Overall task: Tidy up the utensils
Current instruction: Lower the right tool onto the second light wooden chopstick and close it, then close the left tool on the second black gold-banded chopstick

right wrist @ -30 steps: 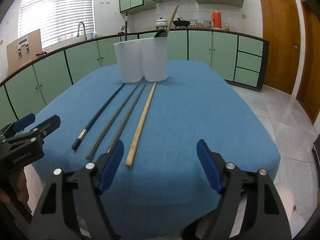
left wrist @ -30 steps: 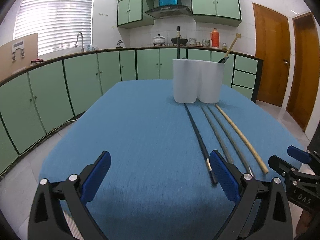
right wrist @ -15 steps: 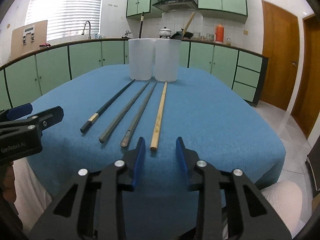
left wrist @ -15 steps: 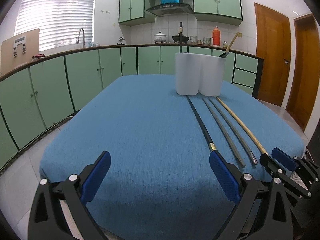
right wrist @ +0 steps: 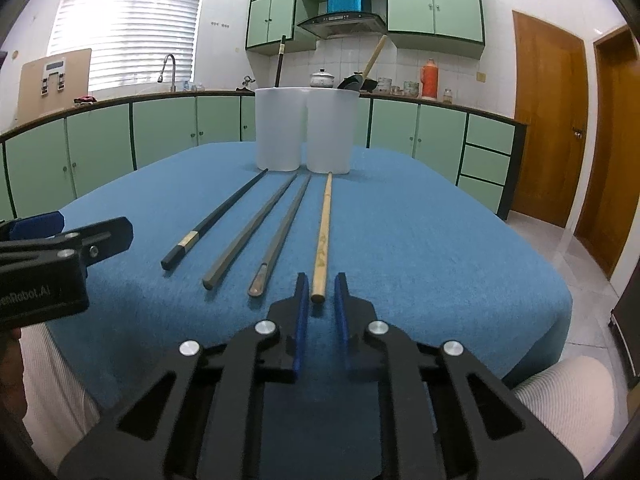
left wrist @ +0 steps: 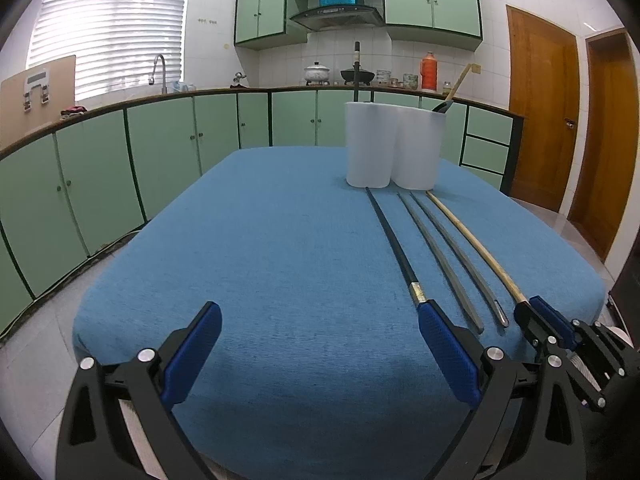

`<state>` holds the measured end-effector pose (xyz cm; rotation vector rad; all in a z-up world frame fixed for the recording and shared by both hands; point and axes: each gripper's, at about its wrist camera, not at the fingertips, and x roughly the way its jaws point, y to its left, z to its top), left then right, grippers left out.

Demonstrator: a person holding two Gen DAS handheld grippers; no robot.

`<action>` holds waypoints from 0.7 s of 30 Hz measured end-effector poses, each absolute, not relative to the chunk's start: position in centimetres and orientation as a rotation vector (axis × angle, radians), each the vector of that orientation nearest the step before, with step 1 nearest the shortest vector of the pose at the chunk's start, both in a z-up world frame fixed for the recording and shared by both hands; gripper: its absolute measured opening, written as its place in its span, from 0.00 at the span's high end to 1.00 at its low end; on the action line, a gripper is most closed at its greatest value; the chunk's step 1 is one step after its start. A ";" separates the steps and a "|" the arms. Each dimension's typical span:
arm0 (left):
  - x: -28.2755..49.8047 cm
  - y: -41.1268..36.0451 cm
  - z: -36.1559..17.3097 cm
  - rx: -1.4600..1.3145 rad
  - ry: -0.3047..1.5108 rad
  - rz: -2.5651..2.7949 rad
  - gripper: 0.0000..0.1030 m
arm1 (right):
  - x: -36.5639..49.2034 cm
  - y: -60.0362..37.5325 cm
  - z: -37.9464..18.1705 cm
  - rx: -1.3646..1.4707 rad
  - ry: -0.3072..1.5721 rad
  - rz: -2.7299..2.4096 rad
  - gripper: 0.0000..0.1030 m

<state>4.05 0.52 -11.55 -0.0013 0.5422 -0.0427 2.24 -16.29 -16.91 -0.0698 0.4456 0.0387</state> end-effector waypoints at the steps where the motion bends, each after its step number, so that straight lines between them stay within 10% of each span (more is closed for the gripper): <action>1: 4.0 0.4 -11.5 -0.002 0.541 -0.046 0.06 | 2.2 -16.3 -16.9 -0.067 0.444 0.040 0.94; 11: 3.7 -1.9 -12.0 0.024 0.545 -0.094 0.09 | 1.9 -18.1 -16.7 -0.046 0.437 -0.009 0.94; 21: 5.4 -4.1 -12.9 0.035 0.589 -0.134 0.50 | 1.8 -19.5 -16.8 -0.003 0.447 -0.002 0.94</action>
